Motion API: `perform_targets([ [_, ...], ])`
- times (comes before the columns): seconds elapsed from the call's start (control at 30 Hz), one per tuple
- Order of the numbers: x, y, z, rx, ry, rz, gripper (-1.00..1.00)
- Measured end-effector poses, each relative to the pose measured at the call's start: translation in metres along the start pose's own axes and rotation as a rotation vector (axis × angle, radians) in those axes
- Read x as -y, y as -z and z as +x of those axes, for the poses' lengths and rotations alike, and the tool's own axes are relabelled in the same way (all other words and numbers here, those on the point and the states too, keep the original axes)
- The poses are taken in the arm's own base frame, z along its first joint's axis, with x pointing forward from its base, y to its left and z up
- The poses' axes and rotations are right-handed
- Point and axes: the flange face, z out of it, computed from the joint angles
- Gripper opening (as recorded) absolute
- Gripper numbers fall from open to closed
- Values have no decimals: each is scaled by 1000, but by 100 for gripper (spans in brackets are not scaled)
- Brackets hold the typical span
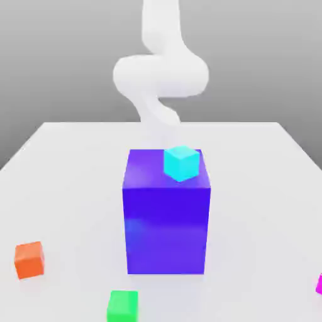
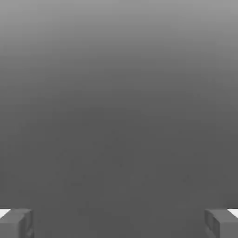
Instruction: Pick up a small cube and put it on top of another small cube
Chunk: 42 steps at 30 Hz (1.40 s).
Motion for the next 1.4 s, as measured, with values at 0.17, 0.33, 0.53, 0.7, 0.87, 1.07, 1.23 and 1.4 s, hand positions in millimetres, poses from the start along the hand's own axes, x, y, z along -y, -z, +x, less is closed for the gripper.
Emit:
perform_targets([
  [0.17, 35, -86, -36, 84, 107, -92, 0],
  [0.33, 60, -166, -87, 175, 216, -163, 0],
  [0.53, 74, -252, -167, 297, 348, -226, 0],
  [0.7, 77, -309, -253, 414, 468, -255, 0],
  [0.87, 63, -357, -334, 535, 557, -281, 0],
  [1.07, 36, -397, -436, 682, 651, -288, 0],
  [1.23, 11, -436, -469, 693, 658, -288, -100],
  [1.4, 9, -439, -472, 694, 658, -288, -100],
])
